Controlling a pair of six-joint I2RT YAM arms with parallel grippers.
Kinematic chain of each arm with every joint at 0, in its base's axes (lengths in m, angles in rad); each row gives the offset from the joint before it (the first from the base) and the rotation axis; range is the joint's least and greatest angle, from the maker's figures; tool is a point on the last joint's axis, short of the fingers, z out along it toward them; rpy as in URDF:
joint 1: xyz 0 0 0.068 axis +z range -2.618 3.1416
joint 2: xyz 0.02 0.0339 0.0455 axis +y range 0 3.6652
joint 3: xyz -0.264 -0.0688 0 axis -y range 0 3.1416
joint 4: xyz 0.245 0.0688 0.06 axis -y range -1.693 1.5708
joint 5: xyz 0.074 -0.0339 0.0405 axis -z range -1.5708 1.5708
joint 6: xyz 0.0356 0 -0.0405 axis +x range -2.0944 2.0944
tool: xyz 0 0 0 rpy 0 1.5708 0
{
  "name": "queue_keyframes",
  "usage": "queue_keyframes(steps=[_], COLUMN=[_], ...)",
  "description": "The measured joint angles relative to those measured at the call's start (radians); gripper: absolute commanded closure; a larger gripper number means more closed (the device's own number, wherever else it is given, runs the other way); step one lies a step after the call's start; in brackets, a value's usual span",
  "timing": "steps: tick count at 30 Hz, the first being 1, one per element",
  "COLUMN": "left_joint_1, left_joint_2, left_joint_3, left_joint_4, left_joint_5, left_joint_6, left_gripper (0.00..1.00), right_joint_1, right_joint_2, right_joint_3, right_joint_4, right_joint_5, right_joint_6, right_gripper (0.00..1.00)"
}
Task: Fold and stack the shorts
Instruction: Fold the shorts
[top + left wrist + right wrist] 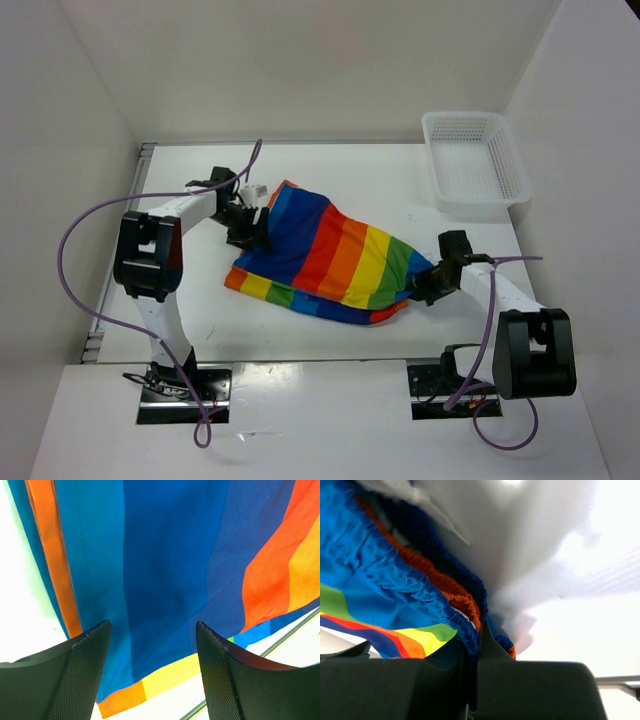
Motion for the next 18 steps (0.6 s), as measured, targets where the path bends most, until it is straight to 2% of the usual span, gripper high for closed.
queue_keyframes(steps=[5, 11, 18], left_joint_1=[0.004, -0.024, -0.053], left_joint_2=[0.015, 0.046, 0.058], left_joint_3=[0.001, 0.016, 0.050], left_joint_4=[0.015, 0.044, 0.082], left_joint_5=[0.009, 0.016, 0.021], left_joint_6=[0.000, -0.001, -0.001], left_gripper=[0.25, 0.25, 0.25], right_joint_1=[0.000, 0.002, 0.088], right_joint_2=[0.004, 0.068, 0.148], right_joint_3=[0.101, 0.335, 0.565], right_joint_4=[-0.014, -0.036, -0.091], right_joint_5=[0.077, 0.188, 0.321], right_joint_6=[-0.055, -0.196, -0.342], right_gripper=[1.00, 1.00, 1.00])
